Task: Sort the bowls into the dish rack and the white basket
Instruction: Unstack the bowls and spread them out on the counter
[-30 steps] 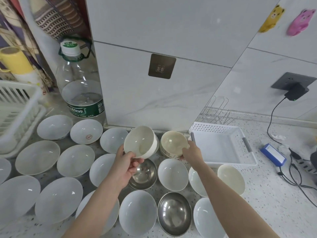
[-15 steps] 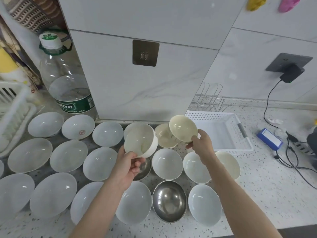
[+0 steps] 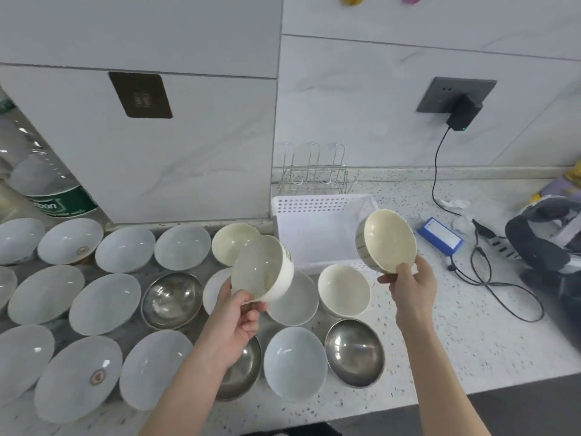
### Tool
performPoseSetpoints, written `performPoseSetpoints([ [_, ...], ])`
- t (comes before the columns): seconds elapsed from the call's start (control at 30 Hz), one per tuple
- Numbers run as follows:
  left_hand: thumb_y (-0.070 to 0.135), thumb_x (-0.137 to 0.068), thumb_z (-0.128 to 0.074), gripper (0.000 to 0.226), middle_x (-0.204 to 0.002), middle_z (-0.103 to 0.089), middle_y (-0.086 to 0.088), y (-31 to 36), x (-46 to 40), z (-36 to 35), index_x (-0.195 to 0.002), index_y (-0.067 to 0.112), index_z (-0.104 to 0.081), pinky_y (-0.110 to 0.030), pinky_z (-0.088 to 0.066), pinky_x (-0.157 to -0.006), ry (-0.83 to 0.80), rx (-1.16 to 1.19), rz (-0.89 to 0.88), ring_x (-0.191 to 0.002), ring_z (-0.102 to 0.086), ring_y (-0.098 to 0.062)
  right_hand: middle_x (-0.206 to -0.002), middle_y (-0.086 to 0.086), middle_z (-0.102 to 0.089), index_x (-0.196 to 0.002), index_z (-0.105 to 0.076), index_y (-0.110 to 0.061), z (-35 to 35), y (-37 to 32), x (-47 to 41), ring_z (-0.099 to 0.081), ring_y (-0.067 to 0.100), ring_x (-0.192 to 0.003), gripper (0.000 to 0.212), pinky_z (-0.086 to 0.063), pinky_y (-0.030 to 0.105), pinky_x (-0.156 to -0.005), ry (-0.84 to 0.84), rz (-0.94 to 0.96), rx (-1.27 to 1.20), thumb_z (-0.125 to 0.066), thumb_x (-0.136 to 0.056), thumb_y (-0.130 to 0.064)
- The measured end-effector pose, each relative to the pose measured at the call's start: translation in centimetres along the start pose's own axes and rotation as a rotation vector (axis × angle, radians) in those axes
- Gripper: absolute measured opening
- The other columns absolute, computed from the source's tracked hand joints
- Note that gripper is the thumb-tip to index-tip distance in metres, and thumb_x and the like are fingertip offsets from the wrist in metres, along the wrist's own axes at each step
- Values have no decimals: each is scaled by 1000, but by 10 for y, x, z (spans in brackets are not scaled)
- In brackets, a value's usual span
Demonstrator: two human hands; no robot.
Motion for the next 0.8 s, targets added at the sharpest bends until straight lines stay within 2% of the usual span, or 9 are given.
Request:
performPoseSetpoints([
  [0.1,0,-92,-45,36,-60,-63,-9,-24,-2,-27,-116,25,-57,-16,-30,-31,-17,-5,28,-39,-42,-6,-66,2,-68,-128,-52,-22,40,22,-13,-65,7,-58,43,-45,32,-64,63,1,76,-41,-88,-12],
  [0.2,1,-93,-48,32,-60,-62,-10,-45,-4,-49,-118,20,-54,-16,-31,-31,-21,-35,46,-39,-42,-6,-64,3,-69,-125,-52,-23,63,49,-24,-65,4,-58,39,-43,30,-59,56,-16,148,-41,-89,-12],
  [0.33,-1,-92,-46,42,-64,-64,-12,-66,-5,-74,-118,30,-58,-17,-32,-34,-38,-86,31,-43,-46,-8,-67,6,-70,-141,-41,-19,72,78,-31,-67,13,-73,47,-41,27,-56,-30,-62,257,-41,-95,-13],
  [0.6,-3,-91,-44,39,-62,-64,-15,-95,-4,-97,-113,26,-56,-17,-31,-35,22,-111,23,-44,-46,-10,-68,4,-70,-146,-37,-17,73,103,-49,-62,3,-63,51,-39,24,-51,-230,-83,406,-41,-96,-13],
  [0.8,-4,-92,-42,40,-61,-63,-14,-106,0,-98,-117,25,-54,-18,-31,-35,40,-133,-3,-44,-47,-9,-64,2,-70,-146,-36,-19,68,113,-57,-64,15,-69,52,-41,26,-50,-301,-93,402,-41,-95,-12],
])
Point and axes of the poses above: each hand's wrist, its own x-axis away from the middle knuckle, its own z-axis out of the back of the hand, y = z × x, the point moved 6 cm from there along -x, towards the middle knuckle
